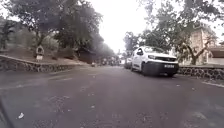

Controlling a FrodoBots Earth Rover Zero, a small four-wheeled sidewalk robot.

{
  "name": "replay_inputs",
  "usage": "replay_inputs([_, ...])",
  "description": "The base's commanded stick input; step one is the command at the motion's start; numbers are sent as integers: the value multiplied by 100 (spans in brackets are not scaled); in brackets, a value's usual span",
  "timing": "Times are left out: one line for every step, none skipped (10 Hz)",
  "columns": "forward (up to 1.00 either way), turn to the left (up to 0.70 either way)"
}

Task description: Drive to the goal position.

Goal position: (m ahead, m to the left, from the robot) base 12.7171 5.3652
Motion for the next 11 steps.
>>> replay_inputs([100, 2])
replay_inputs([100, 3])
replay_inputs([100, 3])
replay_inputs([100, 2])
replay_inputs([100, 2])
replay_inputs([100, 2])
replay_inputs([100, 2])
replay_inputs([100, 2])
replay_inputs([100, 2])
replay_inputs([100, 2])
replay_inputs([100, 2])
